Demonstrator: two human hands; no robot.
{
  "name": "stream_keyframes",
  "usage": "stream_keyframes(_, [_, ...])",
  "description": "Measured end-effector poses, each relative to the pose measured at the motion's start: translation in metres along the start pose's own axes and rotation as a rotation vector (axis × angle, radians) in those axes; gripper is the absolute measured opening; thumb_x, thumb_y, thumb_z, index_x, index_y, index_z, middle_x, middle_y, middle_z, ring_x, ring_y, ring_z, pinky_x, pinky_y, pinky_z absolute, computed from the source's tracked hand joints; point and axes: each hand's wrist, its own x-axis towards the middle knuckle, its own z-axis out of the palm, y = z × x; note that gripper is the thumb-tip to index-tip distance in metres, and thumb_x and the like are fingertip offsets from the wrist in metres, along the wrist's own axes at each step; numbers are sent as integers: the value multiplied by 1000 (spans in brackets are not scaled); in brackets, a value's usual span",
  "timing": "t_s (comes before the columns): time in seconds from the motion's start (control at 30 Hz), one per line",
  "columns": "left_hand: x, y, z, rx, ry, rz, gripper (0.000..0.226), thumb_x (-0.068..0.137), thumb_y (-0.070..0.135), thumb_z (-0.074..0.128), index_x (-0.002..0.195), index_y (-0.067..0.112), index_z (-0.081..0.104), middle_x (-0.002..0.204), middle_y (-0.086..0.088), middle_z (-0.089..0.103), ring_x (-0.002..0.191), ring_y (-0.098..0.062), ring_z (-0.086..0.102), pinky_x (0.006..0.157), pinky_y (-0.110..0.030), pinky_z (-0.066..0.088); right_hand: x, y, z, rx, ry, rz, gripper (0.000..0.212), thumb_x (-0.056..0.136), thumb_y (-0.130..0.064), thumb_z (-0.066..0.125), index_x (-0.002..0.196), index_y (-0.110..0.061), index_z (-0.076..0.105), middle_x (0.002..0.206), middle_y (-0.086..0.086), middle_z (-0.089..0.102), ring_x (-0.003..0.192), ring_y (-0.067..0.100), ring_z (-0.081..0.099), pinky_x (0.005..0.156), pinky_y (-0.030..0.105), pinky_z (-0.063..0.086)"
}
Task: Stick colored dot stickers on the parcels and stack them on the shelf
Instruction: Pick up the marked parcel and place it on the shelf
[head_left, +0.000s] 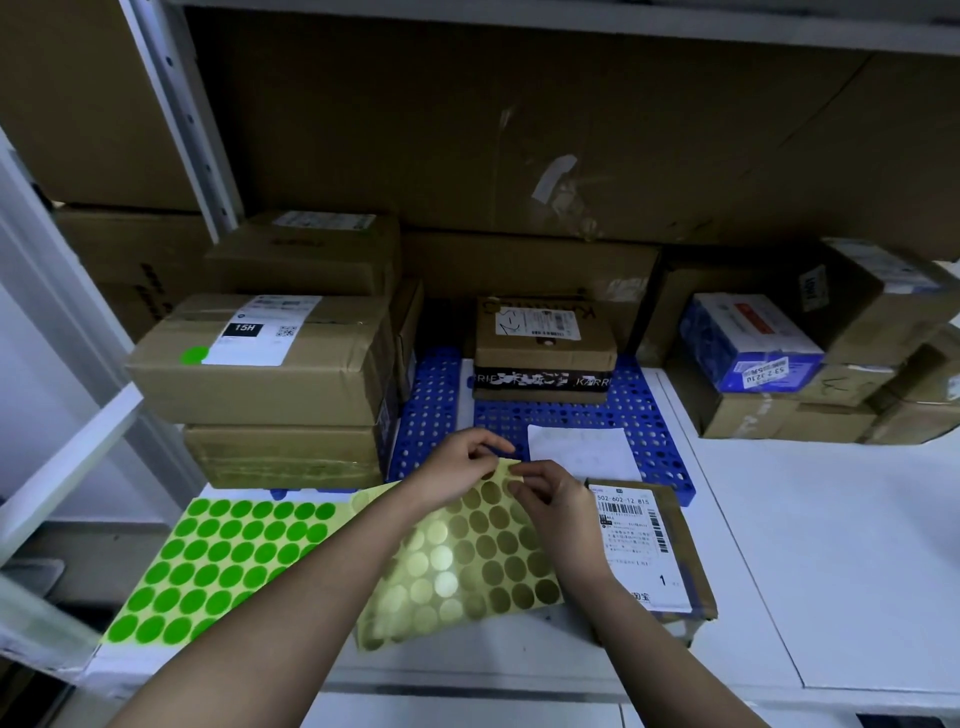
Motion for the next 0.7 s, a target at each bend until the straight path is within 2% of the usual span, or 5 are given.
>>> stream_keyframes(0.23, [0,0,0,-13,8,-6,25,92,3,49,102,19,65,89,-5,61,81,-14,55,72,-22,41,-1,-1,1,-12,21,-29,10,85,-16,71,92,-22,67,73,-16,67,72,1,64,62,16,47])
stream_keyframes(0.37, [2,-3,1,38,17,-5,24,92,4,49,98,21,65,99,-17,63,84,-20,56,72,-26,42,-2,0,1,-92,53,-77,7,86,-16,69,88,-23,68,77,-14,66,70,-3,61,59,5,40])
stream_keyframes(0.47, [3,-6,4,80,11,1,22,92,4,50,94,21,64,97,-11,64,87,-17,58,76,-31,46,-1,2,2,-194,63,-124,4,85,-16,69,86,-20,68,86,-15,61,72,-2,57,58,4,39])
stream_keyframes(0.57, [4,-8,5,77,10,-7,20,93,6,50,95,19,65,91,-3,63,87,-16,59,80,-33,49,1,3,2,-220,42,-106,6,85,-16,69,89,-20,67,94,-10,61,74,0,58,61,10,42])
stream_keyframes(0.7, [5,-5,6,43,12,-5,21,93,4,49,96,18,65,88,3,63,81,-7,59,70,-16,47,-1,3,2,-275,29,-91,20,87,-20,66,107,-24,65,93,-7,66,77,9,62,65,27,47])
